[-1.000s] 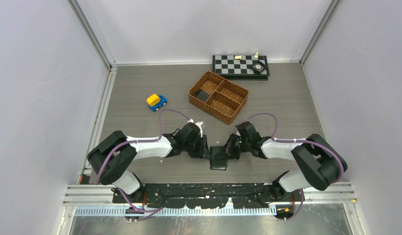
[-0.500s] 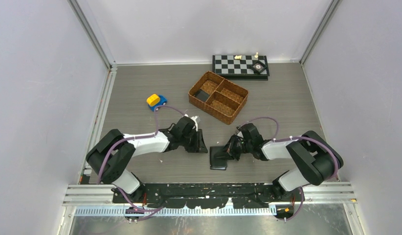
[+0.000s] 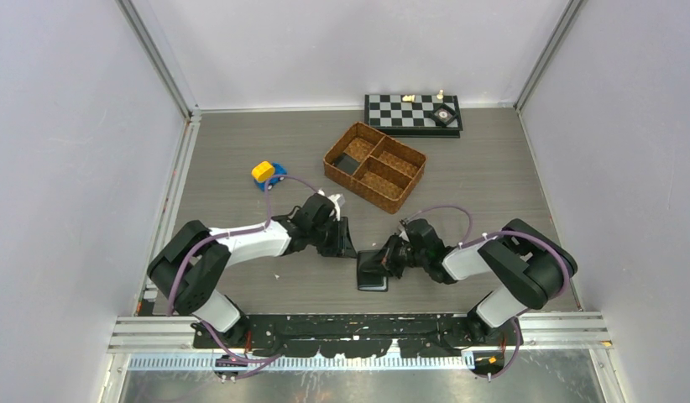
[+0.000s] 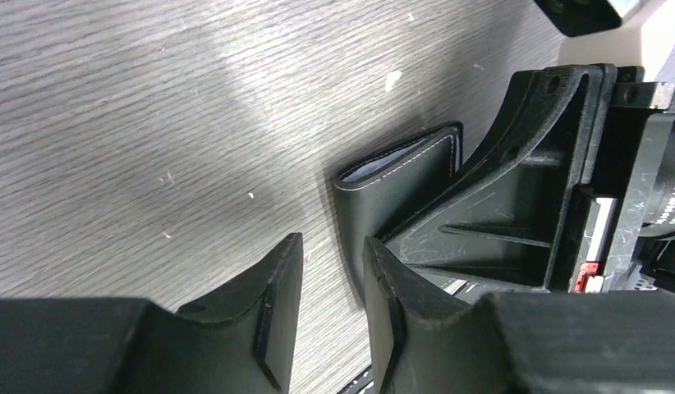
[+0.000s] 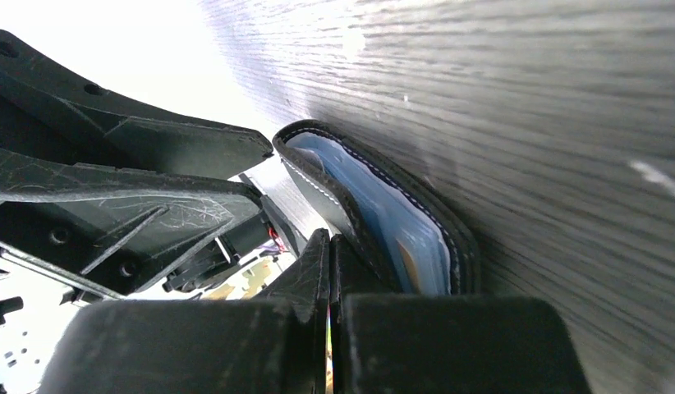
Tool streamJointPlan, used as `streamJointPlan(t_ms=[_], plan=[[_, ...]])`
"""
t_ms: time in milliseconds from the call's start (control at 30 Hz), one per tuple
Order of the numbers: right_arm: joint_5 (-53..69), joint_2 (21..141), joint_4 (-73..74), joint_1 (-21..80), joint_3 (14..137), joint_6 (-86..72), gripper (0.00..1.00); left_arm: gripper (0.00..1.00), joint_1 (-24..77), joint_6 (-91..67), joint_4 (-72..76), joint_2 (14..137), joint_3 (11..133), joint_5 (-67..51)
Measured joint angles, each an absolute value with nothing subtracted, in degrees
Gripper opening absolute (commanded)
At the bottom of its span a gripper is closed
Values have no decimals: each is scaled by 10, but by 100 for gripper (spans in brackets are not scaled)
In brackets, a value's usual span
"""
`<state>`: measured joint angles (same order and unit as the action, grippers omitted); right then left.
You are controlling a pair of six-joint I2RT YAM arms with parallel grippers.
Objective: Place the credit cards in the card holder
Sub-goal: Close the card holder at the center of the board.
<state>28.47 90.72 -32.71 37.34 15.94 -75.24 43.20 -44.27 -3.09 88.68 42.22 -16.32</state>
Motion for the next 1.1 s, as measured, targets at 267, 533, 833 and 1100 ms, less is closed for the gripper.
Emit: streamJointPlan(t_ms=[267, 533, 833, 1100], plan=[[237, 907, -267, 405, 208, -737, 0, 40, 356, -427, -52, 881, 425, -181], [220, 922, -211, 422, 260, -697, 1, 42, 297, -396, -74, 866, 430, -203], [120, 801, -60, 423, 291, -611, 48, 45, 281, -357, -100, 853, 453, -221], [13, 597, 221, 417, 383, -531, 74, 49, 352, -390, -65, 861, 418, -218]])
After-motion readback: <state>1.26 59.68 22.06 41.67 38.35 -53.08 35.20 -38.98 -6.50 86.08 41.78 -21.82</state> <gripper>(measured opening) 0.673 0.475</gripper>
